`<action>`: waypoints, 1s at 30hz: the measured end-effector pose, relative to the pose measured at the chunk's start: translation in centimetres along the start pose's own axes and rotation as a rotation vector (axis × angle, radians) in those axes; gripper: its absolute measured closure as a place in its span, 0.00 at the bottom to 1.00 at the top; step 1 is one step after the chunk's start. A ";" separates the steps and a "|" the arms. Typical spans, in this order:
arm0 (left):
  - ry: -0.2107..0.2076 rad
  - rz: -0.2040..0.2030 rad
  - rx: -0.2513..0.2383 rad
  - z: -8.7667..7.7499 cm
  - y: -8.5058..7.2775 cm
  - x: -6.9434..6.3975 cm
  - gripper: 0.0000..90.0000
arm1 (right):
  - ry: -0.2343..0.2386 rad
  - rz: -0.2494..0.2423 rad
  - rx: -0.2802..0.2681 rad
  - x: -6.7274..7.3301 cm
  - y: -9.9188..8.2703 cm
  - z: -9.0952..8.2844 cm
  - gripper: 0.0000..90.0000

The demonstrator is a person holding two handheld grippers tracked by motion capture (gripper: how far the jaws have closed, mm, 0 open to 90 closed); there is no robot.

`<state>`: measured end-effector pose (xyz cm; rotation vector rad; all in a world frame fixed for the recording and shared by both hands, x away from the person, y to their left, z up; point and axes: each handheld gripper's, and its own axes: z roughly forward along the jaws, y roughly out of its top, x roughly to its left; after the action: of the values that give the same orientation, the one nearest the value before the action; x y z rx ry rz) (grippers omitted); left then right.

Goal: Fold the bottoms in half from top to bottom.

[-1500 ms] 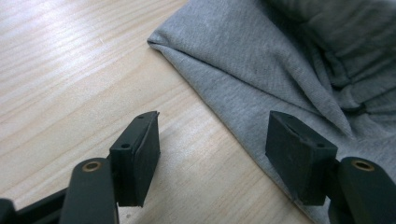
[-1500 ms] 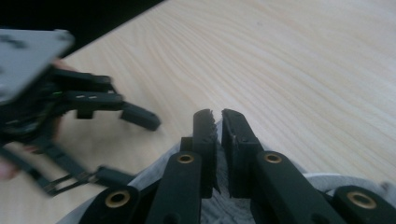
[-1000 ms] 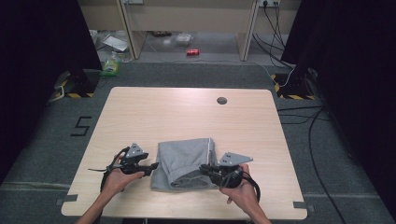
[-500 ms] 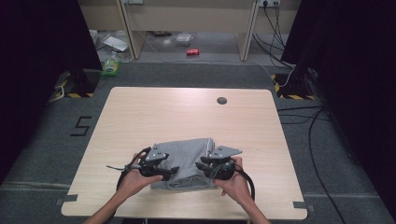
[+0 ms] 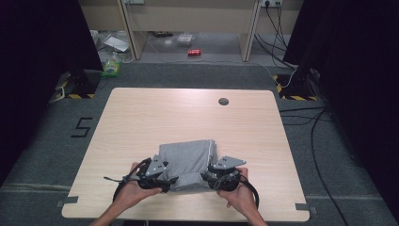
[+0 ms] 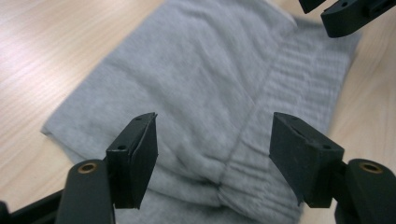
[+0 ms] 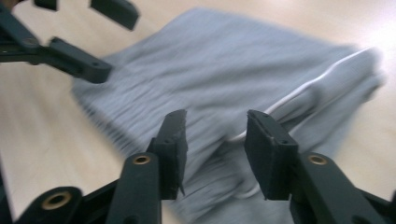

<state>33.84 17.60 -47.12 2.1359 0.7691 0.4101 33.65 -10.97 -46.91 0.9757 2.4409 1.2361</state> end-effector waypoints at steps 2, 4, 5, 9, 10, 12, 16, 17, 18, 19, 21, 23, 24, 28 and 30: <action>0.008 -0.035 -0.003 -0.1 0.5 1.2 0.35 | -0.014 0.023 -0.019 -0.7 0.5 -0.1 0.61; 0.010 -0.085 -0.008 0.0 0.8 2.4 0.34 | -0.038 0.044 -0.029 -1.6 1.0 -0.1 0.58; 0.024 -0.097 -0.009 0.2 0.9 3.0 0.34 | -0.054 0.050 -0.032 -2.0 1.2 0.0 0.57; 0.050 -0.135 0.018 0.8 1.2 4.8 0.34 | -0.104 0.093 -0.033 -4.1 1.8 0.5 0.53; 0.061 -0.145 0.024 1.0 1.2 5.1 0.34 | -0.110 0.096 -0.028 -4.5 1.9 0.6 0.52; 0.077 -0.154 0.032 1.2 1.3 5.7 0.34 | -0.131 0.110 -0.027 -5.3 2.2 0.9 0.52; 0.086 -0.179 0.049 1.9 1.5 6.7 0.34 | -0.142 0.146 -0.025 -6.5 2.8 1.7 0.51; 0.091 -0.185 0.052 2.1 1.6 6.9 0.34 | -0.144 0.149 -0.026 -6.8 3.1 1.9 0.51; 0.092 -0.195 0.053 2.2 1.6 7.1 0.34 | -0.148 0.152 -0.029 -7.0 3.3 2.1 0.51; 0.088 -0.200 0.058 2.4 1.6 7.2 0.34 | -0.154 0.157 -0.028 -7.2 3.5 2.3 0.51; 0.090 -0.206 0.064 2.6 1.5 7.5 0.34 | -0.161 0.157 -0.022 -7.6 3.9 2.8 0.50; 0.092 -0.217 0.068 2.6 1.3 7.7 0.34 | -0.165 0.162 -0.021 -7.8 4.2 3.3 0.50; 0.093 -0.220 0.072 2.6 1.2 7.9 0.34 | -0.165 0.167 -0.019 -7.9 4.3 3.5 0.50; 0.093 -0.242 0.078 2.9 0.9 8.3 0.34 | -0.171 0.179 -0.001 -8.3 4.5 4.5 0.49; 0.092 -0.247 0.081 3.1 0.8 8.5 0.34 | -0.168 0.183 0.005 -8.4 4.5 5.0 0.47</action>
<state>42.22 20.90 -48.13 2.0744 1.1046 0.3526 44.38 -11.47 -47.19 1.2744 2.2684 1.1510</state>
